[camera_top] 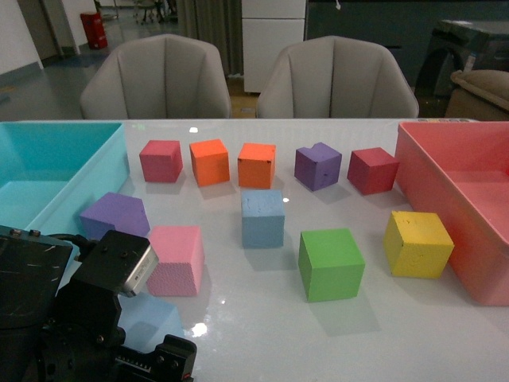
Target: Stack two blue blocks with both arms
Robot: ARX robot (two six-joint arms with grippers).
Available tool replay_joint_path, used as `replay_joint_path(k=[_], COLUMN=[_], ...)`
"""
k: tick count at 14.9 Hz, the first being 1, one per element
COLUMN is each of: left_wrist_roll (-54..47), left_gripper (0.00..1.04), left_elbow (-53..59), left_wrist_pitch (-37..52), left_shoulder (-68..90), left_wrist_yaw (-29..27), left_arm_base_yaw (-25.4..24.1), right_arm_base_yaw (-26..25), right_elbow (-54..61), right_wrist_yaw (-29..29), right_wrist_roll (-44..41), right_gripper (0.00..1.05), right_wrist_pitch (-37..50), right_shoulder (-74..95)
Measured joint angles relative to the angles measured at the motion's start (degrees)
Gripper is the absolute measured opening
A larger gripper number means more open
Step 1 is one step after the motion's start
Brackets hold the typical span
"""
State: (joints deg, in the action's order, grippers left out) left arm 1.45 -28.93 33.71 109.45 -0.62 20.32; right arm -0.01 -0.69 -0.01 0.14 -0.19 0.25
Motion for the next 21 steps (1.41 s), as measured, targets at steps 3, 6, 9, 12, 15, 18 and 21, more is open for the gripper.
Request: replay_joint_path(k=[3,6,9,12,15,18,21], left_wrist_roll=[-0.4,-0.4,-0.3,0.1,2.5,4.9,5.6], left_gripper=[0.62,0.49,0.48,0.48,0.48,0.48,0.47], left_elbow=[0.0,0.2,-0.4,-8.6,-20.1,-31.1,-41.5], left_wrist_pitch=[-1.0,-3.6,-9.2,-13.7,-18.6,-23.2,-25.4], left_shoulder=[-0.9,-6.6,-14.8,-15.5,-8.3,-0.2,6.6], left_wrist_yaw=[-0.2,-0.3,-0.5,-2.6,-4.9,-6.9,-6.6], left_arm_base_yaw=[0.0,0.4,4.0,8.3,12.7,14.3,13.3], right_arm_base_yaw=[0.0,0.0,0.0,0.0,0.0,0.0,0.0], right_elbow=[0.0,0.0,0.0,0.0,0.0,0.0,0.0], right_wrist_yaw=[0.0,0.0,0.0,0.0,0.0,0.0,0.0], right_wrist_roll=[0.0,0.0,0.0,0.0,0.0,0.0,0.0], right_gripper=[0.98,0.98,0.98,0.98,0.98,0.98,0.98], right_wrist_pitch=[0.0,0.0,0.0,0.0,0.0,0.0,0.0], right_shoulder=[0.0,0.0,0.0,0.0,0.0,0.0,0.0])
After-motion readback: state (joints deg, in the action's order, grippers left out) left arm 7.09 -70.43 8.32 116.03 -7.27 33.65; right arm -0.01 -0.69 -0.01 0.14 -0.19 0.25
